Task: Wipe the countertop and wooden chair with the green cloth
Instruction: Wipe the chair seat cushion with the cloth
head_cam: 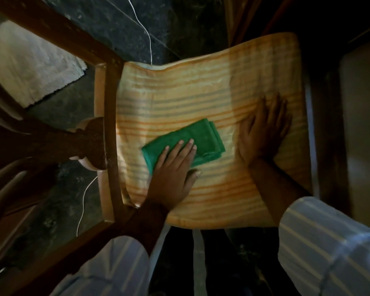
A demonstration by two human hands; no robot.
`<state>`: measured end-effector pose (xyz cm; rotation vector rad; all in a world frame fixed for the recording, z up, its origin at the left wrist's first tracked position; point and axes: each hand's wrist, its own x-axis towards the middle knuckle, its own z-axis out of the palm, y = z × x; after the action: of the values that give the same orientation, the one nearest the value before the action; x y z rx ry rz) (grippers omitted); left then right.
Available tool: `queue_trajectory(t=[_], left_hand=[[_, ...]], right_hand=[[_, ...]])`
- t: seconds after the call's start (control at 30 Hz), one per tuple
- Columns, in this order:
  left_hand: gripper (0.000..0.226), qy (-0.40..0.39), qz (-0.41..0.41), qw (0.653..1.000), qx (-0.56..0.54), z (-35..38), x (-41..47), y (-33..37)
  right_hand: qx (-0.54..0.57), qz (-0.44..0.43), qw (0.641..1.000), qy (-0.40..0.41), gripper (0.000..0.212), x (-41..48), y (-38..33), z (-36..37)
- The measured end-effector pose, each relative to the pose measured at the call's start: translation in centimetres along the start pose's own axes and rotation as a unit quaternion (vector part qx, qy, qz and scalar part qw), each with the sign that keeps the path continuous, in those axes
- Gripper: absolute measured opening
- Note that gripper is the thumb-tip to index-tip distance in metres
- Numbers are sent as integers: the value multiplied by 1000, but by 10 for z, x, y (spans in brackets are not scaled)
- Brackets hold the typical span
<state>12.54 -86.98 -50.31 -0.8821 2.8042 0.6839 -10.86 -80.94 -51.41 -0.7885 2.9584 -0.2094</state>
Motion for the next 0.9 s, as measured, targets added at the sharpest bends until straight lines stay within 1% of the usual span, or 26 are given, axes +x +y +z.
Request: queue_trajectory(t=[0.03, 0.1, 0.13, 0.17, 0.2, 0.23, 0.27, 0.3, 0.37, 0.4, 0.47, 0.5, 0.53, 0.57, 0.6, 0.63, 0.67, 0.73, 0.77, 0.8, 0.83, 0.9], left_hand=[[55, 1, -2, 1000, -31, -8, 3, -1], [47, 41, -36, 996, -76, -25, 8, -5], [44, 72, -74, 992, -74, -33, 10, -8], [45, 98, -122, 986, -59, -40, 12, -12], [51, 109, -174, 978, -46, -46, 12, -17], [59, 100, -222, 969, -46, -52, 13, -21], [64, 80, -265, 959, -61, -55, 13, -26], [64, 63, -294, 950, -79, -58, 15, -29], [54, 41, -329, 937, -110, -61, 18, -36], [46, 32, -348, 927, -136, -63, 21, -37], [32, 12, -382, 901, -205, -68, 23, -38], [28, 13, -398, 880, -258, -69, 23, -37], [25, 23, -415, 849, -327, -72, 21, -37], [22, 41, -424, 812, -399, -77, 20, -34], [19, 66, -425, 787, -443, -81, 18, -32], [19, 98, -412, 781, -459, -87, 14, -30], [21, 125, -397, 790, -450, -95, 10, -27], [27, 175, -378, 807, -419, -115, 1, -24], [30, 198, -373, 805, -417, -125, -3, -21], [34, 223, -374, 791, -429, -139, -7, -18], [35, 245, -380, 771, -448, -153, -10, -15], [33, 272, -380, 740, -483, -187, -17, -9]], right_hand=[[32, 2, 999, -18, 54, 1, -4, -4], [117, -43, 991, -51, 44, -3, -17, -14], [160, -79, 981, -79, 39, -9, -25, -18], [192, -108, 968, -121, 37, -17, -33, -23], [212, -124, 954, -168, 39, -24, -40, -26], [223, -127, 944, -208, 44, -30, -46, -30], [229, -118, 937, -234, 50, -32, -49, -32], [235, -104, 933, -253, 54, -31, -52, -34], [241, -70, 920, -300, 59, -22, -54, -38], [242, -51, 910, -332, 58, -15, -54, -39], [251, -18, 884, -394, 46, -3, -56, -36], [267, 0, 868, -420, 40, 0, -56, -36], [297, 25, 848, -439, 36, 1, -56, -37], [340, 57, 822, -453, 31, 2, -57, -40], [388, 89, 792, -462, 27, 2, -56, -43], [432, 112, 765, -465, 22, 1, -56, -48], [465, 126, 745, -460, 17, -1, -57, -55], [502, 135, 728, -446, 13, -6, -65, -70], [514, 135, 723, -442, 16, -8, -70, -77], [527, 133, 716, -439, 20, -10, -79, -87], [540, 133, 706, -438, 23, -11, -87, -98], [568, 135, 684, -437, 26, -8, -108, -120]])
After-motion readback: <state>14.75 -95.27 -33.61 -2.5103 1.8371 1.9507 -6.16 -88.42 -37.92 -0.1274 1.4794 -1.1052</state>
